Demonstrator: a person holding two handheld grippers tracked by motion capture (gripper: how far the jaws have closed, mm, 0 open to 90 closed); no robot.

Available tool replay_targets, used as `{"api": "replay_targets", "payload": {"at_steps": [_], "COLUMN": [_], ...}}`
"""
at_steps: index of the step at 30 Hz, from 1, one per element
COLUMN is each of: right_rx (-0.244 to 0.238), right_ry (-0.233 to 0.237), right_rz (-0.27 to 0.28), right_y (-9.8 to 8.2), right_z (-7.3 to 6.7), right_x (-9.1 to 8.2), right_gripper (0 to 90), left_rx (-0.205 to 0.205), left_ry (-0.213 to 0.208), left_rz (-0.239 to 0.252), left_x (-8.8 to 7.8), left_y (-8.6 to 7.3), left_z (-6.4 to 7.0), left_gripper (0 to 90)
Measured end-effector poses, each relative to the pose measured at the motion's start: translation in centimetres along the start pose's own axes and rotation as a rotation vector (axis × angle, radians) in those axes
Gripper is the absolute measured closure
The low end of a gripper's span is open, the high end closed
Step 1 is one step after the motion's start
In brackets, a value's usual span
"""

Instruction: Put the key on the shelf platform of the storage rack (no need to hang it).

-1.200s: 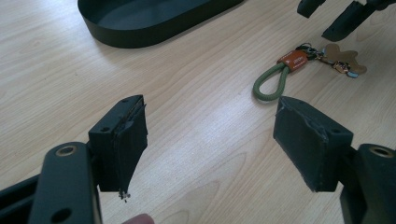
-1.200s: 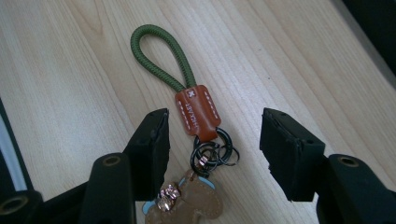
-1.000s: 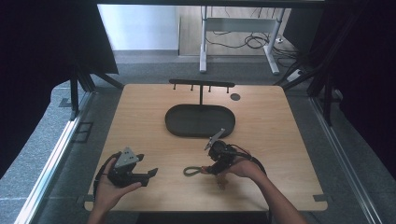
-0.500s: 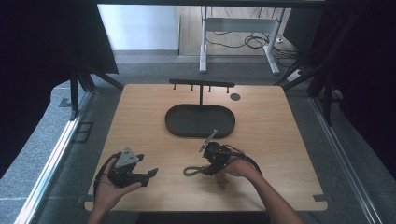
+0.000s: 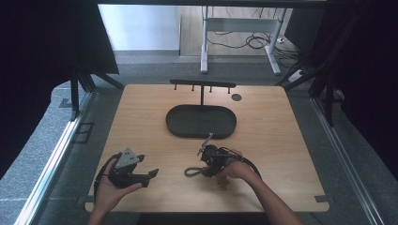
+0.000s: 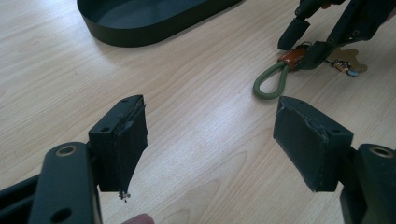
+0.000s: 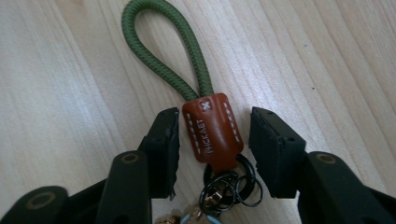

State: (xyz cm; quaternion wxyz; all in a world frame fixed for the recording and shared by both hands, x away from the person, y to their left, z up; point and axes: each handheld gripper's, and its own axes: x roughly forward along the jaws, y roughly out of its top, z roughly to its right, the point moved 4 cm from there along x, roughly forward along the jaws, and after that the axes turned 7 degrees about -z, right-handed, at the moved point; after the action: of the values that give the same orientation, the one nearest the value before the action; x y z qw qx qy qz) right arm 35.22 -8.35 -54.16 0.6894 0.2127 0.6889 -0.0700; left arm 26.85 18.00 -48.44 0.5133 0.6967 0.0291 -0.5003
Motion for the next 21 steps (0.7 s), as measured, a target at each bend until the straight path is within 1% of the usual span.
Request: {"api": "replay_targets", "payload": {"at_steps": [4, 7, 11, 13, 16, 21], "right_rx": [-0.005, -0.005, -0.020, -0.038, -0.049, -0.052], "right_ry": [0.002, 0.005, -0.012, -0.027, -0.026, -0.027], "right_rz": [-0.017, -0.016, -0.029, -0.044, -0.059, -0.077], "right_y": [-0.01, 0.05, 0.08, 0.09, 0.20, 0.34], "right_z": [-0.05, -0.09, -0.12, -0.18, -0.30, -0.37], "right_x": [0.17, 0.17, 0.15, 0.15, 0.13, 0.11], "right_gripper": [56.6, 57.7, 61.4, 62.4, 63.7, 65.3], "left_rx": [0.002, 0.003, 0.003, 0.003, 0.004, 0.005], "left_ry": [0.000, -0.001, 0.000, 0.000, -0.001, 0.000], "left_rz": [-0.001, -0.002, -0.001, -0.001, -0.003, -0.002], "left_x": [0.06, 0.10, 0.05, 0.04, 0.06, 0.04], "left_y": [0.01, 0.01, 0.02, 0.02, 0.02, 0.03], "left_z": [0.03, 0.04, 0.05, 0.04, 0.08, 0.10], "left_gripper": [26.2, 26.3, 26.3, 26.2, 26.2, 26.3]}}
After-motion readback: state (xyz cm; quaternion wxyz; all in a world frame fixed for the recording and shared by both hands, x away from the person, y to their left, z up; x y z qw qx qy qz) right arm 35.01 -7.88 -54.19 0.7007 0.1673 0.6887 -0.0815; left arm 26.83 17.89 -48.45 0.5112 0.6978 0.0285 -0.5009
